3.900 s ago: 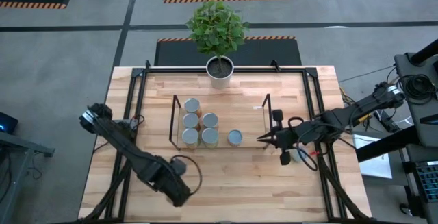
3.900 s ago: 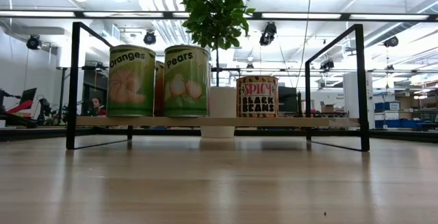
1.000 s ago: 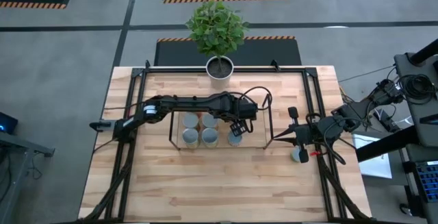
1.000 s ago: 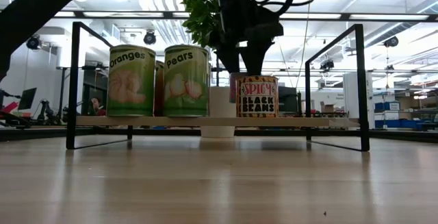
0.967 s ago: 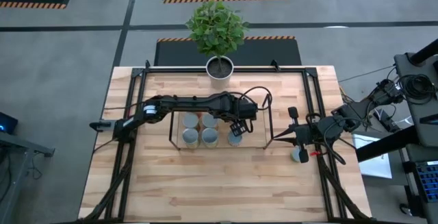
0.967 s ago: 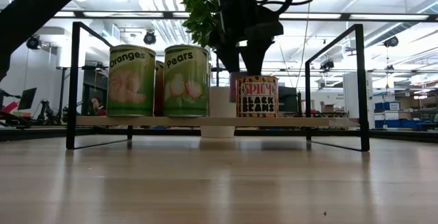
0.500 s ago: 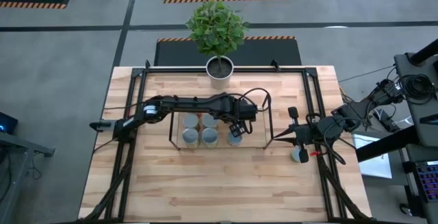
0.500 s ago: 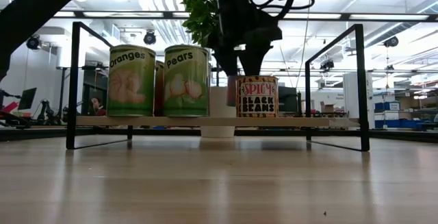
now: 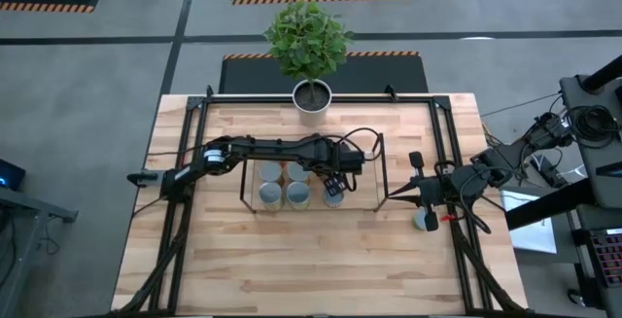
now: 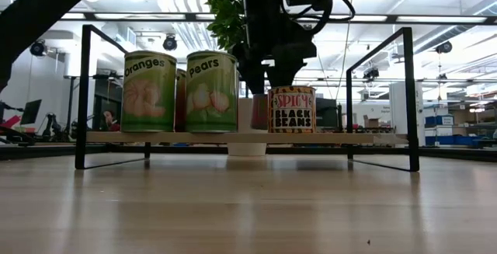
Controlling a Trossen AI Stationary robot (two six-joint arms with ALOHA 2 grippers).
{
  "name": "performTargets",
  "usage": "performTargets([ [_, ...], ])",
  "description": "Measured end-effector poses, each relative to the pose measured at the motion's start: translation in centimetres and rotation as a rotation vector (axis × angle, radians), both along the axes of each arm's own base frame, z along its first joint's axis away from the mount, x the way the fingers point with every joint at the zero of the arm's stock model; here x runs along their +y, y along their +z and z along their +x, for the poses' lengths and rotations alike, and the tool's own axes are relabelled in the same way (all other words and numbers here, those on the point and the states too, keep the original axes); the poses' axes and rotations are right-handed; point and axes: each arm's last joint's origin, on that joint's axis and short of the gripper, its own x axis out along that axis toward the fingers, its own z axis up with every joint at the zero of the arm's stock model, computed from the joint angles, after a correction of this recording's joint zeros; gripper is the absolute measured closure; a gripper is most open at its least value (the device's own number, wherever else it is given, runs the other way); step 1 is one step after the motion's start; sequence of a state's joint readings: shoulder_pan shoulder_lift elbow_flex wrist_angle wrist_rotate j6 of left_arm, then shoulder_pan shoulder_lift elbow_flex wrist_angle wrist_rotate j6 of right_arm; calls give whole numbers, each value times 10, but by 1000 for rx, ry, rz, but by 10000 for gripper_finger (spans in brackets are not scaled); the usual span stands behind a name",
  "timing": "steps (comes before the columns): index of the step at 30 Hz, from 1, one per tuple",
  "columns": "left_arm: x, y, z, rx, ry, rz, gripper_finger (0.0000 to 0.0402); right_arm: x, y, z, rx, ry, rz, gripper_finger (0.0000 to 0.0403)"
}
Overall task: Pick and place cans onto a shelf
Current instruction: Put the mixed corn on the shelf
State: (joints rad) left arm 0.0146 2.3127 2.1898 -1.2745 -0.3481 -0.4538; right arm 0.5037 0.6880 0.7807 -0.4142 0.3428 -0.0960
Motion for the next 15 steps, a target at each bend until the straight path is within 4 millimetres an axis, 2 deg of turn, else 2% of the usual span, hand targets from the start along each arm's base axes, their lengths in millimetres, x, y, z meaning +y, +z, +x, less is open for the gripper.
performTargets([
  [9,0,2,2,-21,-3,1,64,0,0,0,0,0,0,390],
  [15,0,7,-1,-24,-4,0,61,0,0,0,-1,0,0,390],
])
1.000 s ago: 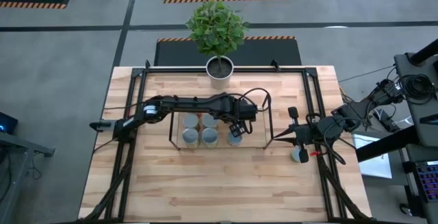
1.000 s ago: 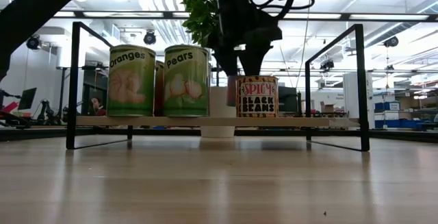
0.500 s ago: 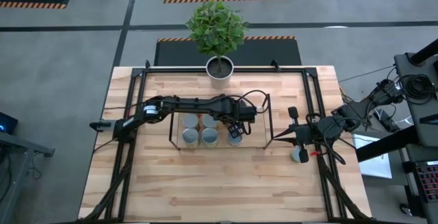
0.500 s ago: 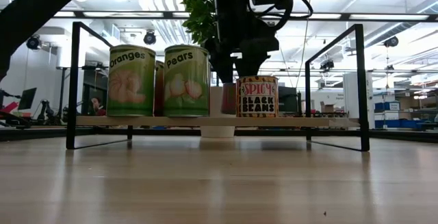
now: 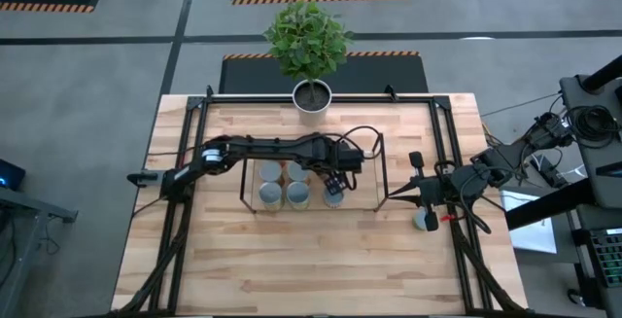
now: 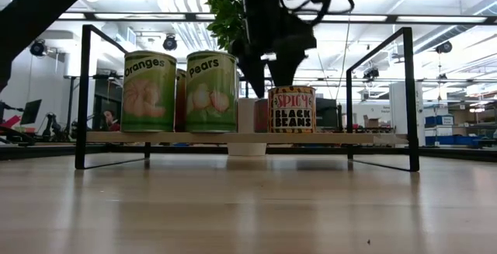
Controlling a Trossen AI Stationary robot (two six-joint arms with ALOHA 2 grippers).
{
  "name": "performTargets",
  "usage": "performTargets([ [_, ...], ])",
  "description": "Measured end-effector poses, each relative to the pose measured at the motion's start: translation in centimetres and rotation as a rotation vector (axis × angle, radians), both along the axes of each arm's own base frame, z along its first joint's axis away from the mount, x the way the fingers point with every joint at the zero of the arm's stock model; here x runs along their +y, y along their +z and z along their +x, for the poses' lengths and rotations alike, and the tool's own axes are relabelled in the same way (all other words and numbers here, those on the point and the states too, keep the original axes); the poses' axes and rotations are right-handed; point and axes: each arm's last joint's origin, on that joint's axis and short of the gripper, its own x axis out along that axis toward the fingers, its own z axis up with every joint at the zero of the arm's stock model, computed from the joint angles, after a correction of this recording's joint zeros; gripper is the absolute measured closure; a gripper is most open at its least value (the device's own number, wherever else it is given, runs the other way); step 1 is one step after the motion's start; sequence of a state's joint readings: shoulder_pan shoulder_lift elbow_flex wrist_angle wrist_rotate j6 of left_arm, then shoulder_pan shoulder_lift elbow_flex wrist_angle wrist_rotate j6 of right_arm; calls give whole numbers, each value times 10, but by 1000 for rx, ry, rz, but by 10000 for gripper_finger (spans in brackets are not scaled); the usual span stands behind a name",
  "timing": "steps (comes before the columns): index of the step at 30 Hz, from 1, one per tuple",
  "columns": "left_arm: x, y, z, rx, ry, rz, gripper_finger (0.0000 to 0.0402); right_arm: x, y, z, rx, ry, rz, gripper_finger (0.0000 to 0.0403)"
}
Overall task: Pick and place cans onto a shelf
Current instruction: Put the mixed corn on the shelf
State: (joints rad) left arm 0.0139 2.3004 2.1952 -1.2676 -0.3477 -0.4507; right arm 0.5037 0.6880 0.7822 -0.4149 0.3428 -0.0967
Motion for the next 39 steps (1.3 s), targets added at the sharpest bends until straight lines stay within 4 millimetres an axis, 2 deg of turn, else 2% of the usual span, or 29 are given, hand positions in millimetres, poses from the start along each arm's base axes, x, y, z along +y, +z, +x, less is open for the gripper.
performTargets([
  [8,-8,28,-9,-25,-127,31,65,0,0,0,-1,1,-2,390],
  [12,-10,29,-8,9,-263,52,103,0,0,0,0,1,-3,390],
  [16,-6,29,-7,24,-319,58,178,0,0,0,0,1,-2,390],
  [24,1,27,-2,-32,-286,52,382,0,0,0,-1,3,-7,390],
  [25,2,27,-2,-34,-275,49,390,0,0,0,-1,2,-7,390],
  [30,4,21,-3,-20,-250,41,381,0,0,0,-1,3,-7,390],
  [34,4,8,-4,2,-235,34,398,0,0,0,-1,3,-7,390],
  [39,6,0,-4,6,-225,32,400,0,0,0,-1,3,-7,390],
])
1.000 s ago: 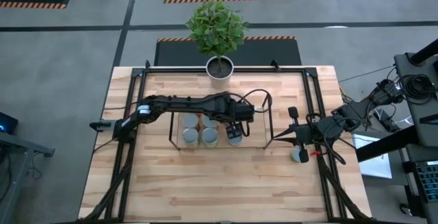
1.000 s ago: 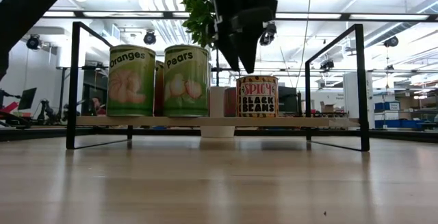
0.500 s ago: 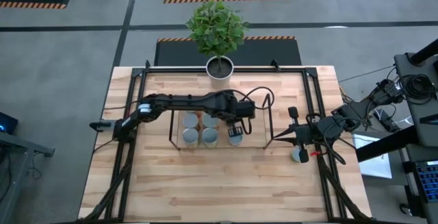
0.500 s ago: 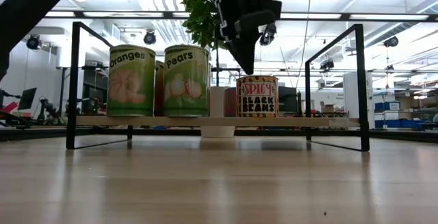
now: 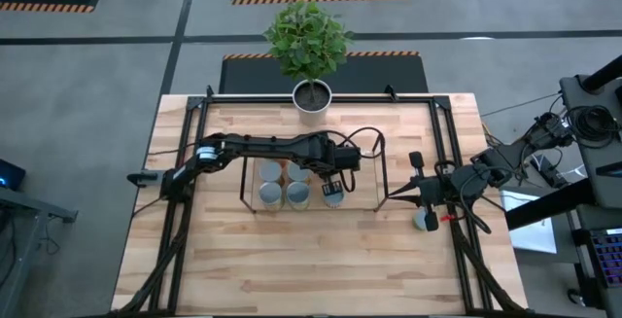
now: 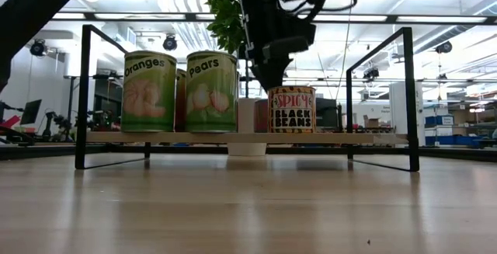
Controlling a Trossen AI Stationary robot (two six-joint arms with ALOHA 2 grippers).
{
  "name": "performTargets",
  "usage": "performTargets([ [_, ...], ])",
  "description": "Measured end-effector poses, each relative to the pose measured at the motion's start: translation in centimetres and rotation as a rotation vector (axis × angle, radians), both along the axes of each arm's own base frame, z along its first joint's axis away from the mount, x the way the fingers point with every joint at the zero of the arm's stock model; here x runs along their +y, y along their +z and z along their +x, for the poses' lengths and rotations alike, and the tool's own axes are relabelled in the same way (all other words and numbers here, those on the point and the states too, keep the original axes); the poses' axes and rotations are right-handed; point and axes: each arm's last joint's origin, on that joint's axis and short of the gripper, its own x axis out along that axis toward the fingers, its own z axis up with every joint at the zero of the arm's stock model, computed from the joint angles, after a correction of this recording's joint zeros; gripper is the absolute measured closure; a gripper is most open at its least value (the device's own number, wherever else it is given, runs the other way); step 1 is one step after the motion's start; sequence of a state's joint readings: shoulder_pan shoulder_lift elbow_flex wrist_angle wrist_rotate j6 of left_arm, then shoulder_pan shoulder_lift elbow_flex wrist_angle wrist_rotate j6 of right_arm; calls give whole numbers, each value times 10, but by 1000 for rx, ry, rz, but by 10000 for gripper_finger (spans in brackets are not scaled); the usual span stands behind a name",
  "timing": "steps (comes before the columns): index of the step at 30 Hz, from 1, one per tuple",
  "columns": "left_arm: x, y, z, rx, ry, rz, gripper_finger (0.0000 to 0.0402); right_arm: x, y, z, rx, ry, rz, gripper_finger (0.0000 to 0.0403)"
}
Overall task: Pick and place cans onto a shelf
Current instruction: Put the mixed corn on the shelf
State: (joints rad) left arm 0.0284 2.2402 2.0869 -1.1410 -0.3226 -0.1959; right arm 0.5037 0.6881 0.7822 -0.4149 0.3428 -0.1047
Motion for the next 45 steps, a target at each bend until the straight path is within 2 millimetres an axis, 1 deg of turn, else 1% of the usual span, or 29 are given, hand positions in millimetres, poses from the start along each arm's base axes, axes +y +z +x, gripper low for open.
performTargets([
  [6,0,-7,0,5,8,2,401,0,0,0,0,1,-2,390],
  [10,-1,-8,0,0,22,-2,401,0,0,0,0,1,-3,390],
  [18,-8,0,2,-31,5,-43,401,0,0,0,0,1,-3,390],
  [23,-14,1,3,-44,3,-114,402,0,0,0,0,1,-3,390],
  [45,-26,1,3,-49,2,-119,402,0,-1,0,2,1,-4,390],
])
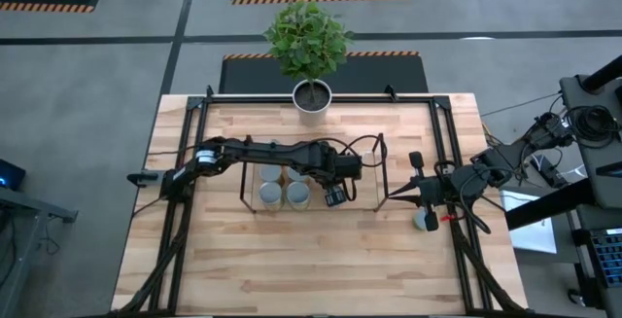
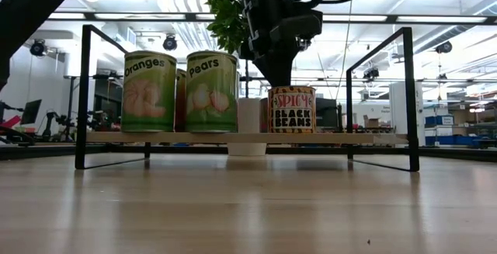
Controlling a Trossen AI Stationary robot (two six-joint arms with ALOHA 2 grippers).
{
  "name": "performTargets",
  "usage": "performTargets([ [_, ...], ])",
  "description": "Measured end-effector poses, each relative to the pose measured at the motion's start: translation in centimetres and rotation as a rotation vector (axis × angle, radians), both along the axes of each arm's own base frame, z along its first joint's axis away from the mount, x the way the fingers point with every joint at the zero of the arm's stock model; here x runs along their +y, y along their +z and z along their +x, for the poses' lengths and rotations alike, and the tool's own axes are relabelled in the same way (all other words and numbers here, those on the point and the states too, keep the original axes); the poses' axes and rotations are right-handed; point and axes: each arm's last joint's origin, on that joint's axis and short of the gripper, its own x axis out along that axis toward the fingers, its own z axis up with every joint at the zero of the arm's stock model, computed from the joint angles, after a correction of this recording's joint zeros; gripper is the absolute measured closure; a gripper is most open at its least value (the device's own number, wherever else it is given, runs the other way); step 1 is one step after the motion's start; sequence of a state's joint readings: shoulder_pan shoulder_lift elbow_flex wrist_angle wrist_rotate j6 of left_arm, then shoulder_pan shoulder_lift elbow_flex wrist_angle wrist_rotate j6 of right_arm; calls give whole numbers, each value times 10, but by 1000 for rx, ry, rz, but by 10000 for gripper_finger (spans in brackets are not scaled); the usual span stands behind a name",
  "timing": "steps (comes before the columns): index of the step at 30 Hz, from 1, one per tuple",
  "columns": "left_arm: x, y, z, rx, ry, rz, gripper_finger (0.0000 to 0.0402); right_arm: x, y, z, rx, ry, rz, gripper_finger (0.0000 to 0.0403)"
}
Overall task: Pick and place cans onto a shelf
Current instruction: Put the mixed corn on the shelf, then adjust the canned spicy black beans on the shelf
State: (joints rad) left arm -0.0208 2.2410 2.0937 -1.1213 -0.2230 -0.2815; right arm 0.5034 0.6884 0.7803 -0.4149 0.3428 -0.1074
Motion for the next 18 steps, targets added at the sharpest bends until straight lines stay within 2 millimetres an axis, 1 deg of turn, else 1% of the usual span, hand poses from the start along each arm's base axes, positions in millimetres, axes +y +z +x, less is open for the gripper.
performTargets([
  [11,0,3,-1,-8,1,2,402,0,0,0,0,0,0,390],
  [15,-1,15,-1,-42,0,1,402,0,0,0,-1,0,0,390],
  [18,-7,29,1,-90,-16,-1,402,0,0,0,-1,0,0,390],
])
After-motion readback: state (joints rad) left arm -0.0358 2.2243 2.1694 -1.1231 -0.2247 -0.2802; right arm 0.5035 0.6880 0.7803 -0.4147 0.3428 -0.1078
